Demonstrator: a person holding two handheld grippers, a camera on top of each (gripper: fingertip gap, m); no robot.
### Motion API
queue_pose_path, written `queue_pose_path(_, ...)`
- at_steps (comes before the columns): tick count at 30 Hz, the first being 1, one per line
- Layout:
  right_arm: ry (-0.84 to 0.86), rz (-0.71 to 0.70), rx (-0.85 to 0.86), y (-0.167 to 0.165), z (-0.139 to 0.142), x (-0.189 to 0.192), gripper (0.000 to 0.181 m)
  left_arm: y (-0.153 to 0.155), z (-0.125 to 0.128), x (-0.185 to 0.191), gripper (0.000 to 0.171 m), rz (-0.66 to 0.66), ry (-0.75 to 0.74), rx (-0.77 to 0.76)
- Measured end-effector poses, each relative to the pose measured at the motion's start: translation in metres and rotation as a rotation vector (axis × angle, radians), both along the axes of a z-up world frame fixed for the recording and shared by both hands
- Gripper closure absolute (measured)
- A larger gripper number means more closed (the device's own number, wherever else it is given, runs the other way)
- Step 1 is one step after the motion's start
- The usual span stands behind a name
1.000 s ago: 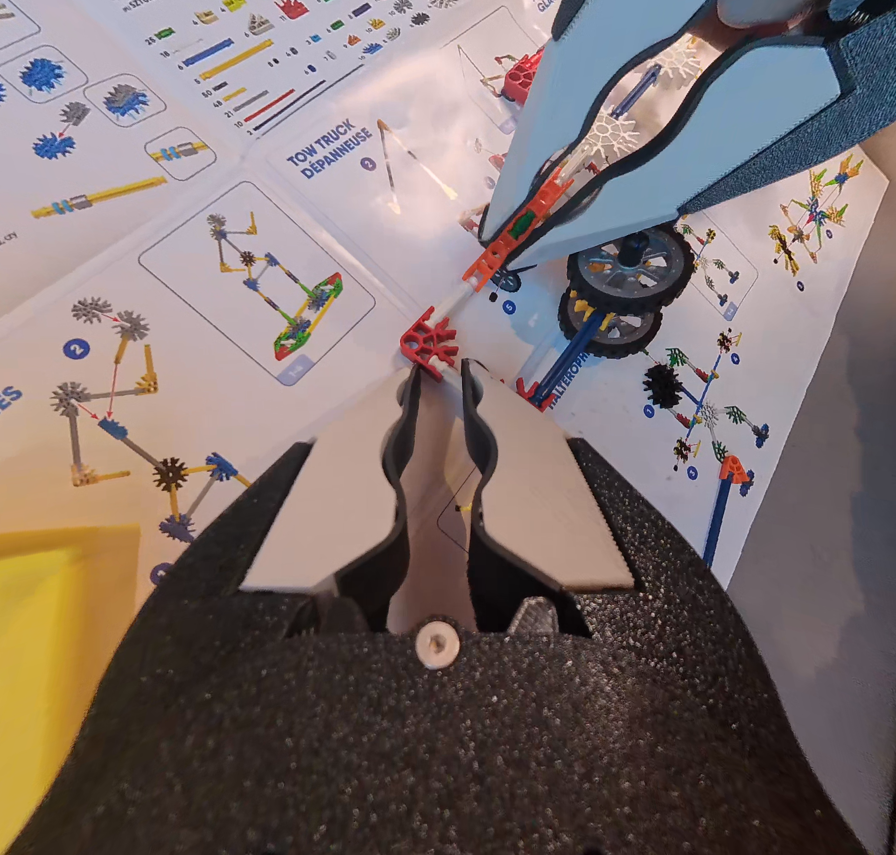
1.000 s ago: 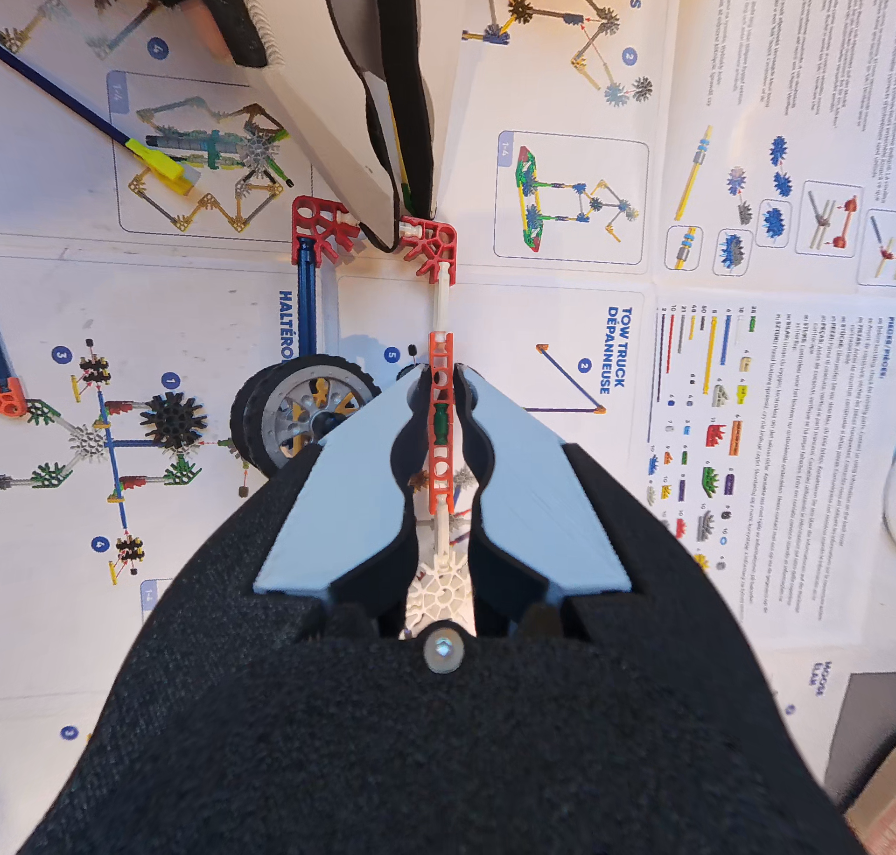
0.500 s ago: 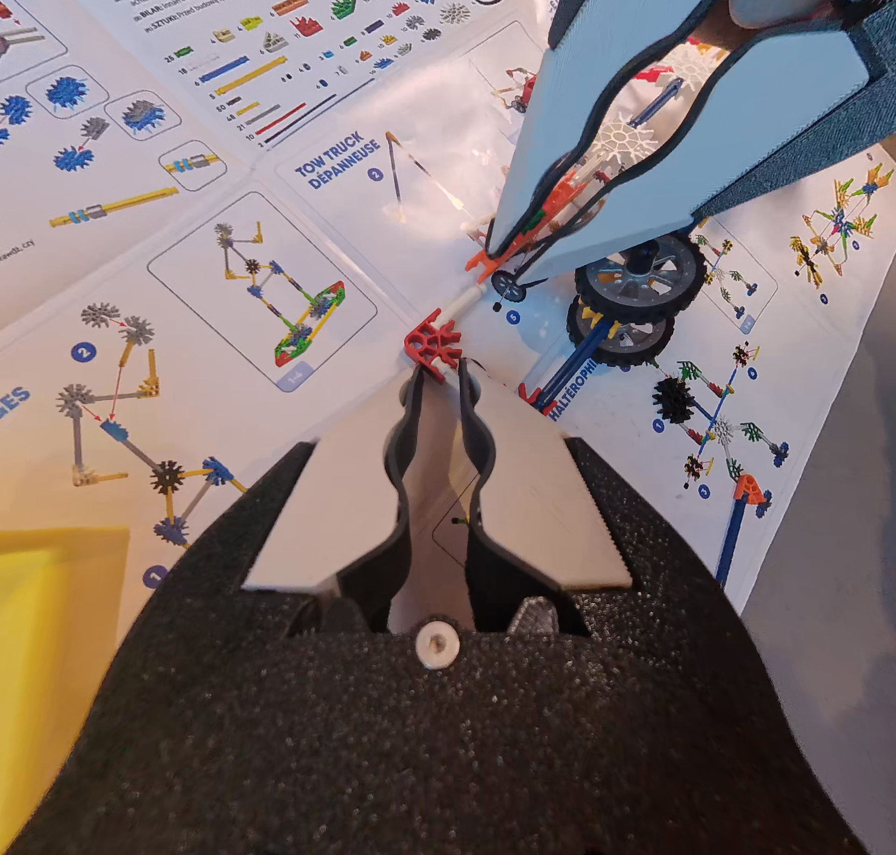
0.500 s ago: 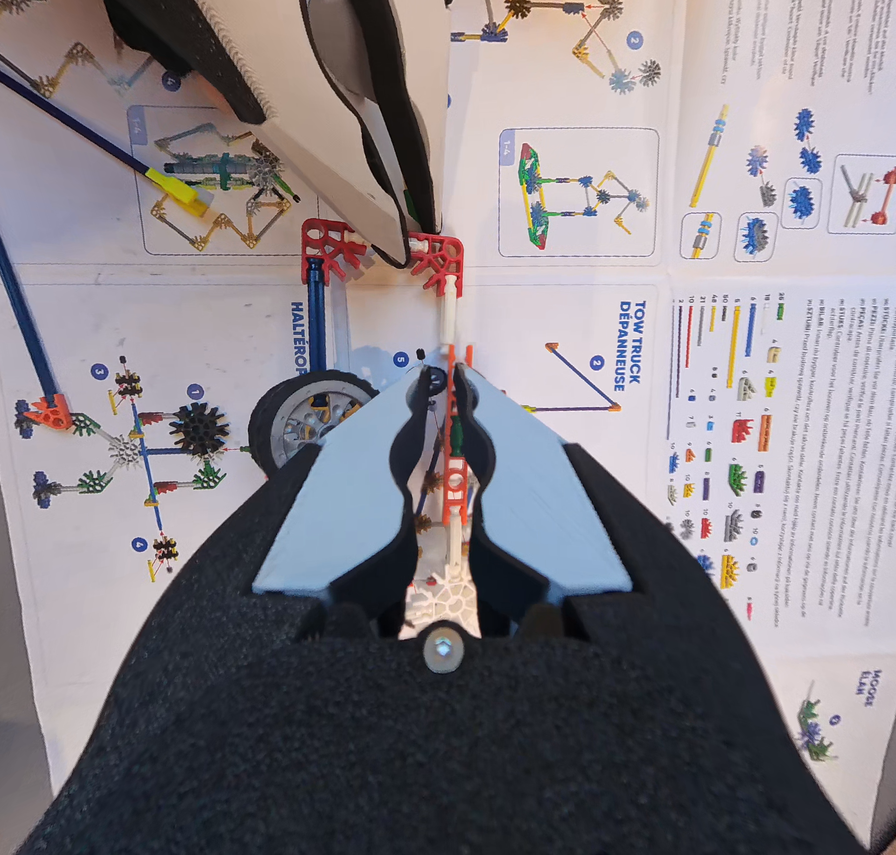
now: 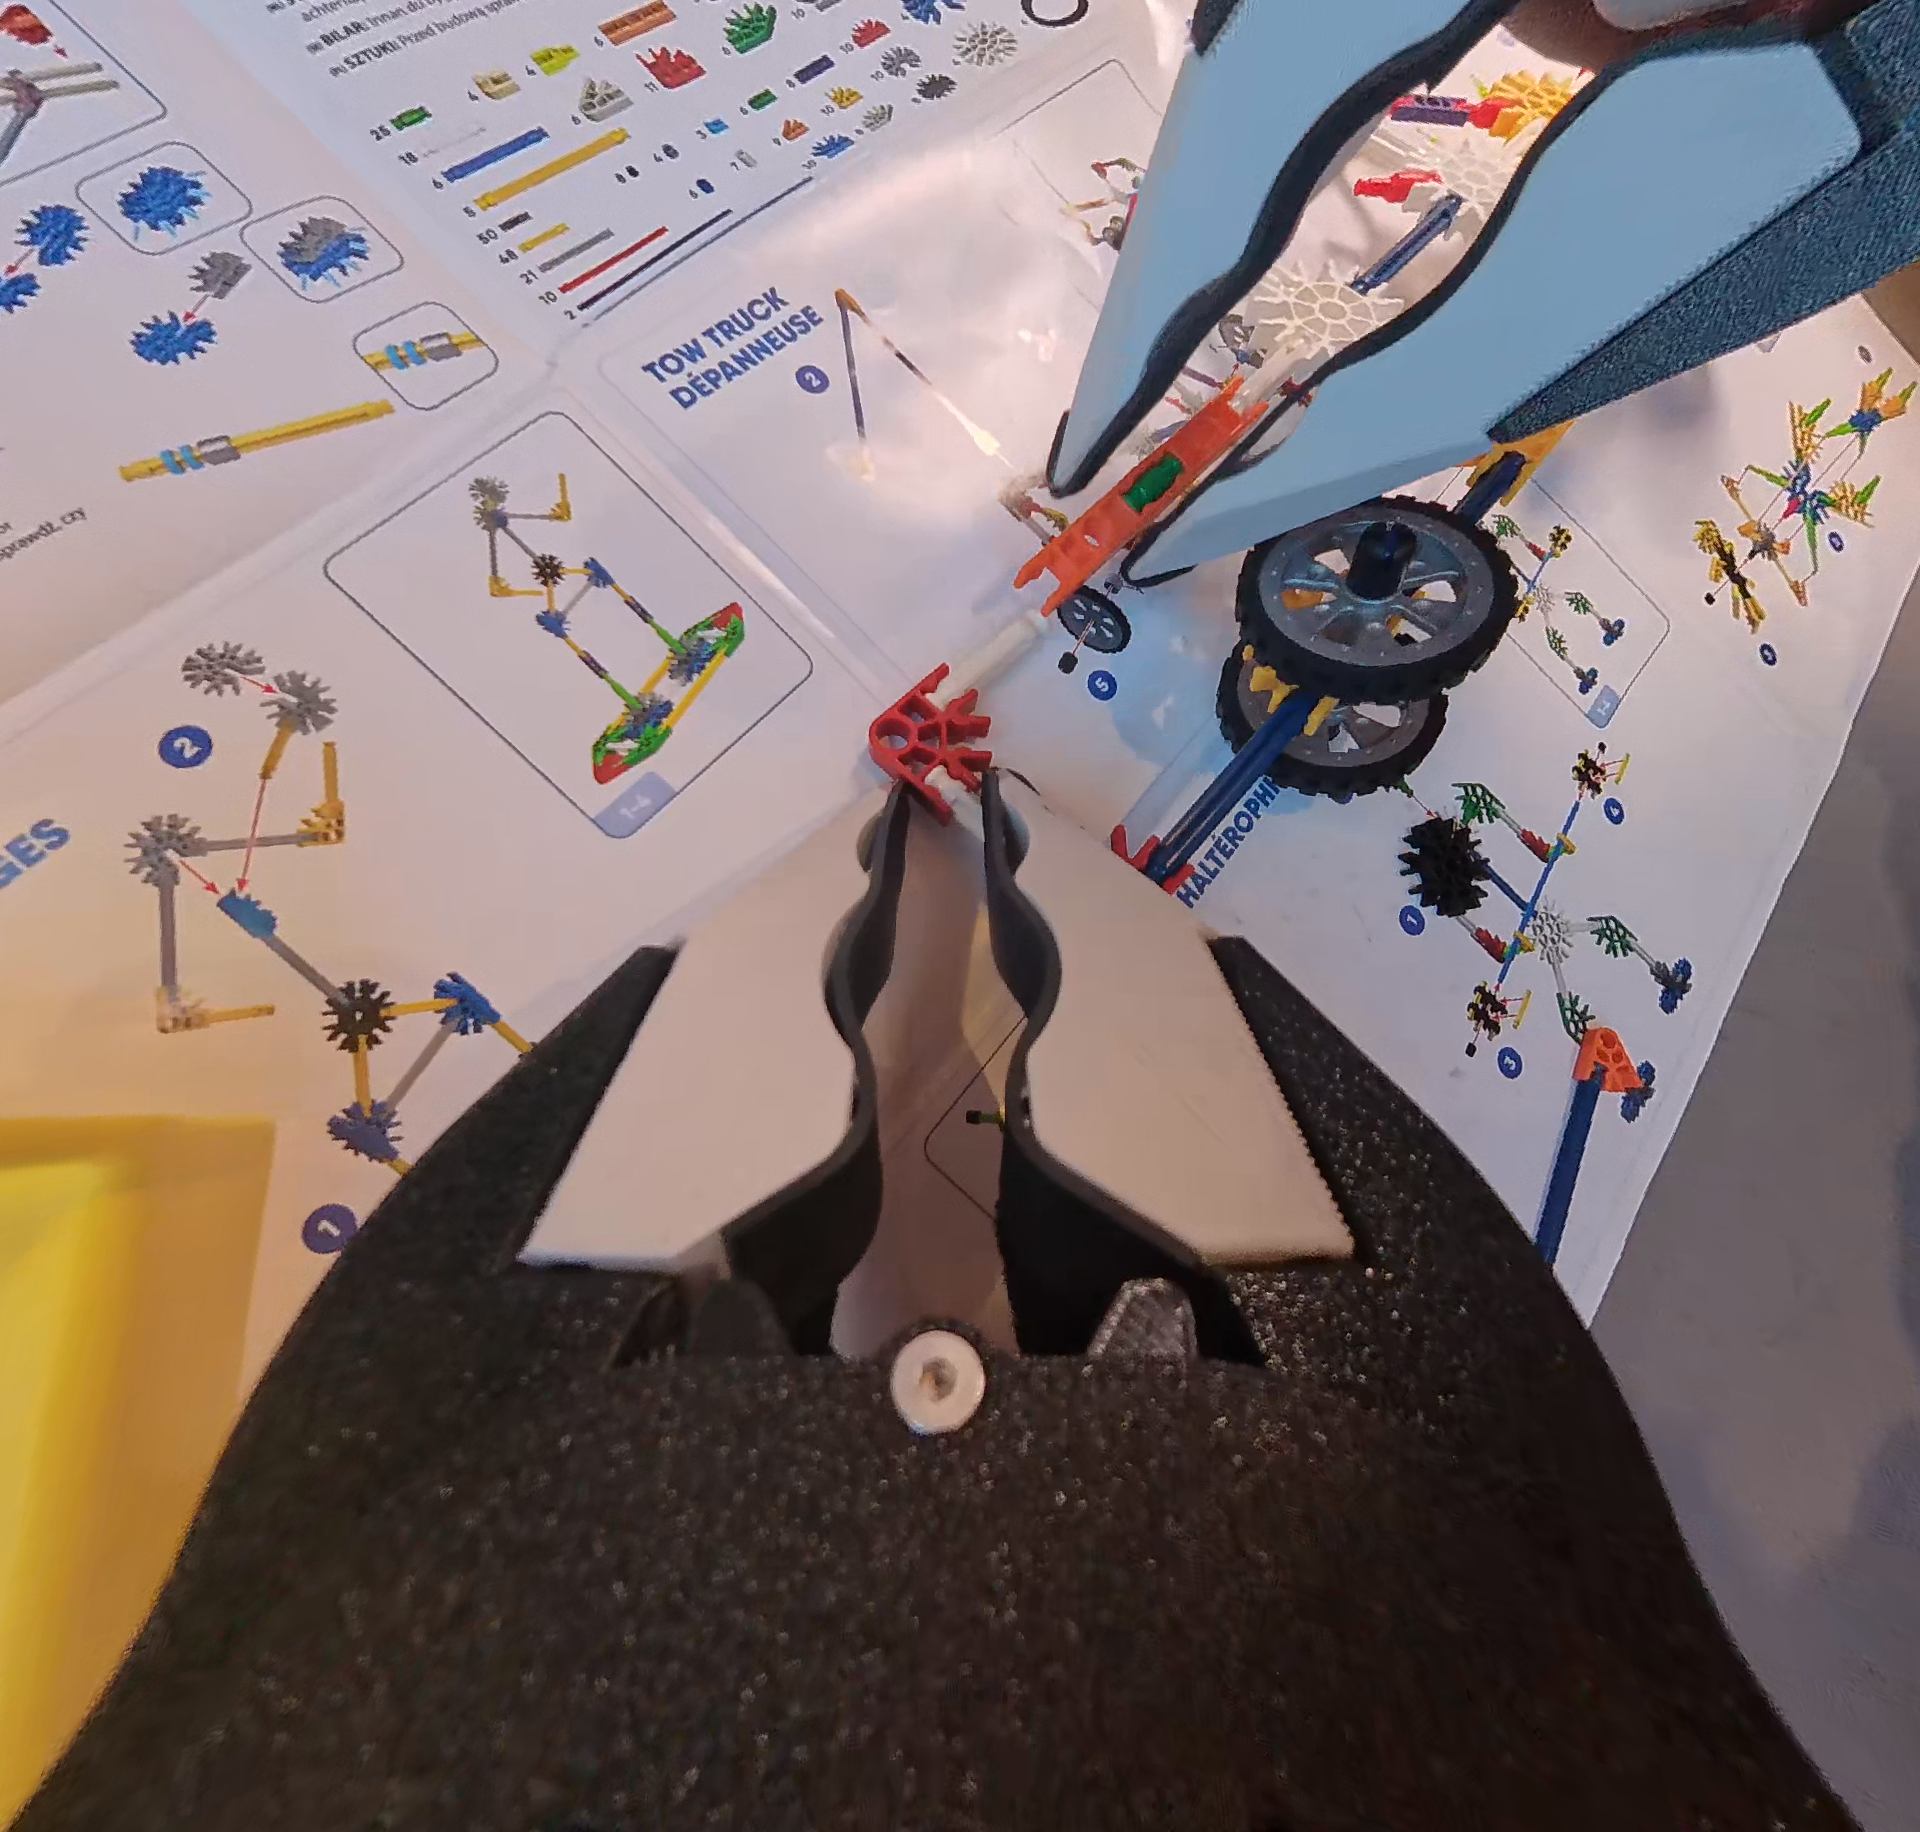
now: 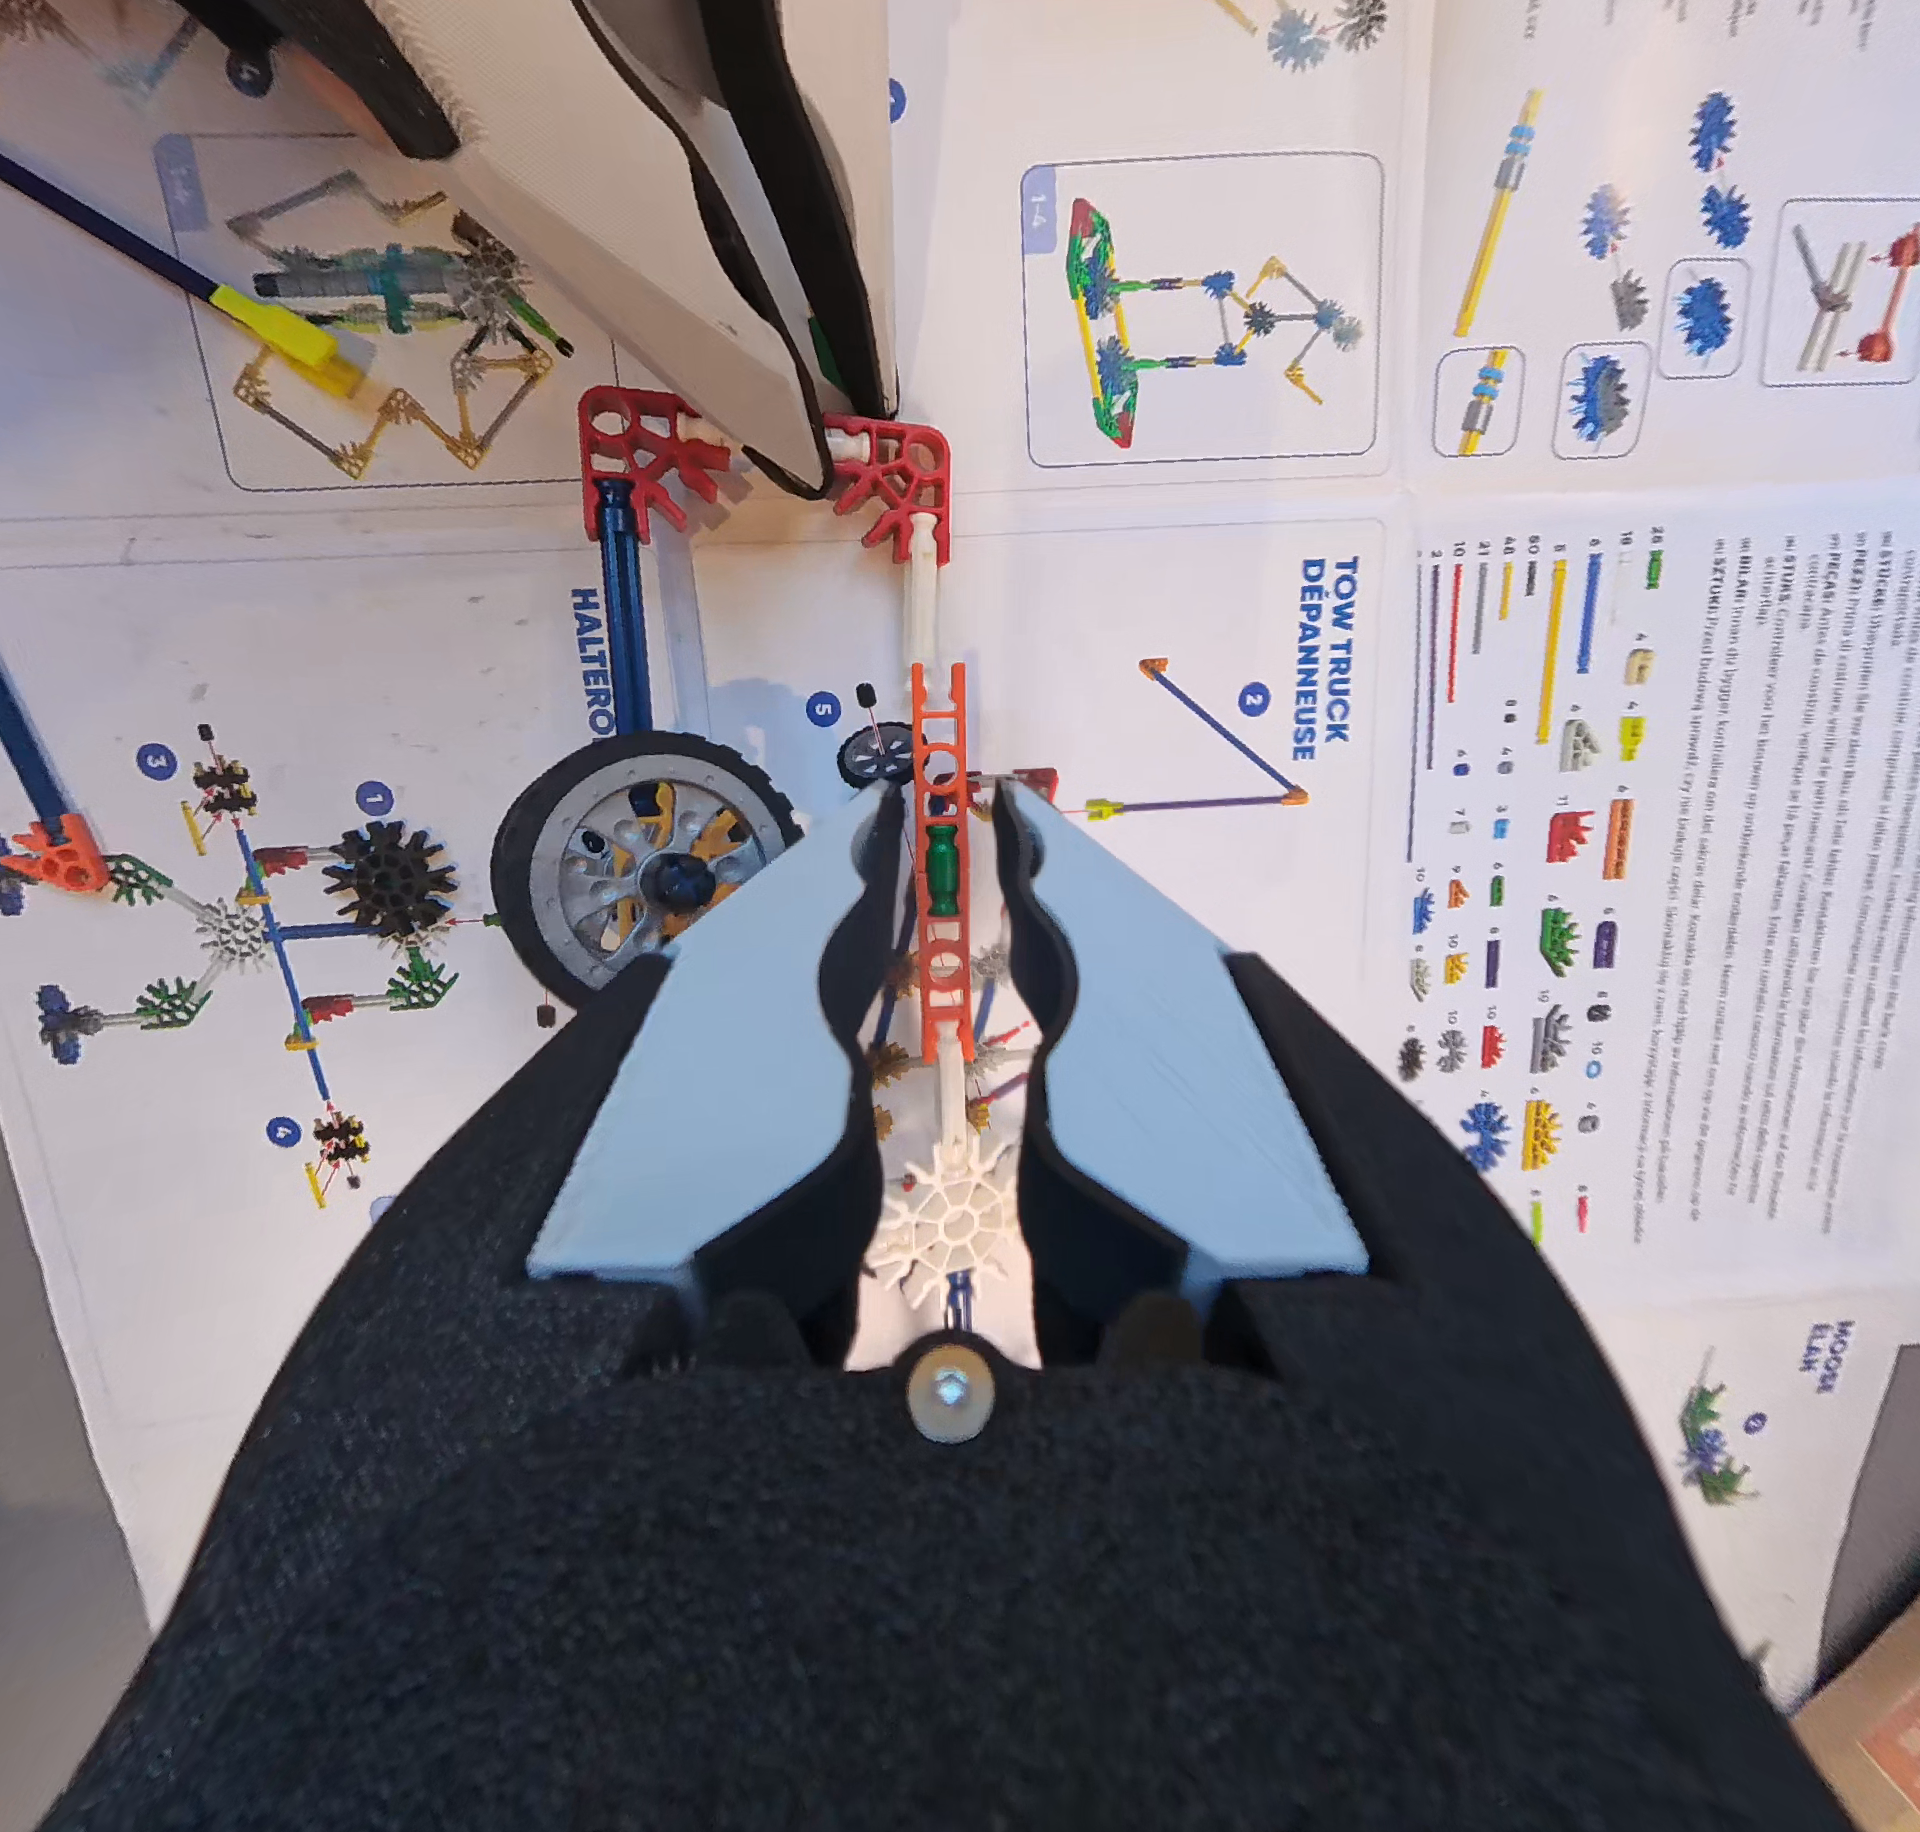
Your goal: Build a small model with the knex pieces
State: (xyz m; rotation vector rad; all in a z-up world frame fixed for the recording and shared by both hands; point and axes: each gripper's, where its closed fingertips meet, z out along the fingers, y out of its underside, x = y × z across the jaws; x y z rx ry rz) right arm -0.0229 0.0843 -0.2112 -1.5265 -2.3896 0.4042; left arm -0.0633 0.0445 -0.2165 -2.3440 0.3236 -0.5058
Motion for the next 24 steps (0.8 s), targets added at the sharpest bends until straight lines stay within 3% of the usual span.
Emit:
queue_pose_path(2, -0.003, 0.023, 0.005, -0.002, -0.003, -0.001, 0.173, 0.000, 0.000, 0.000, 0.160, 0.005, -0.002, 0.003)
queue_pose_path(16, -0.070, -0.029, -0.017, -0.008, -0.009, -0.003, 0.175, 0.000, 0.001, 0.002, 0.159, 0.032, 0.051, 0.043)
queue_pose_path(20, -0.103, -0.044, 0.002, -0.008, -0.009, -0.002, 0.175, 0.002, 0.013, 0.000, 0.158, -0.014, -0.016, 0.038)
queue_pose_path(24, -0.122, -0.056, 0.006, -0.008, -0.010, -0.002, 0.174, 0.011, 0.010, -0.004, 0.139, -0.168, 0.169, 0.032)
